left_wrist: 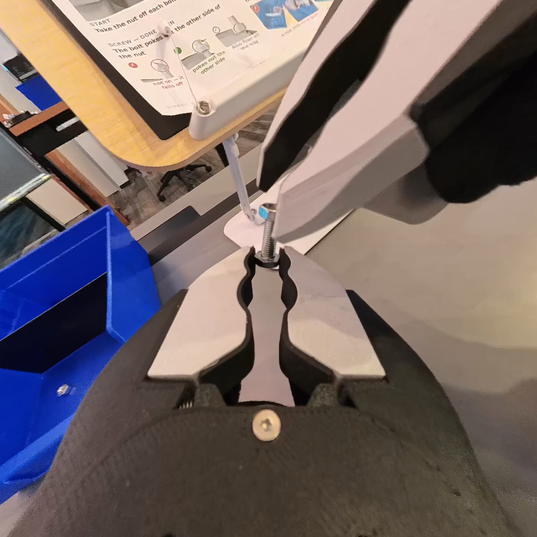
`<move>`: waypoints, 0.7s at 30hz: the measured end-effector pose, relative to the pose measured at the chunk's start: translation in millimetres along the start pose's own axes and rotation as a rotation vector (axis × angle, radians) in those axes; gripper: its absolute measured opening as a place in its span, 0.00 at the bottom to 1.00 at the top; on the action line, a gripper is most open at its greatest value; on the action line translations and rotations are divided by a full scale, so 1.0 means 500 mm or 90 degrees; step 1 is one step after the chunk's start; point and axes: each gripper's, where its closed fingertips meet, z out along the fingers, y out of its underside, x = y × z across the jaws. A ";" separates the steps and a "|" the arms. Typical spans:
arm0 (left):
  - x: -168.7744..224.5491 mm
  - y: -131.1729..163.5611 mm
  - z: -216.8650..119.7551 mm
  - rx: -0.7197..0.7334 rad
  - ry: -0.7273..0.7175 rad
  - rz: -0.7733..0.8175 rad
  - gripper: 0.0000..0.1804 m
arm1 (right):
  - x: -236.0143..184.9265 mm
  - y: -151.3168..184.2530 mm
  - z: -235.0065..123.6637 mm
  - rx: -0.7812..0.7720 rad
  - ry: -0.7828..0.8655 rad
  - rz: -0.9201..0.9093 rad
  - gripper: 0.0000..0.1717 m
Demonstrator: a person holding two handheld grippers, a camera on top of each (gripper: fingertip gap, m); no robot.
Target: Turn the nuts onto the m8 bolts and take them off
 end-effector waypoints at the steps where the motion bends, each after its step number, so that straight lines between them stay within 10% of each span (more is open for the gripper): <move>1: 0.002 -0.003 -0.001 0.008 0.011 -0.015 0.09 | -0.009 -0.007 -0.003 0.020 -0.024 -0.008 0.25; 21: 0.015 -0.053 -0.033 0.135 0.159 -0.185 0.08 | -0.058 -0.041 -0.026 0.143 -0.181 -0.019 0.29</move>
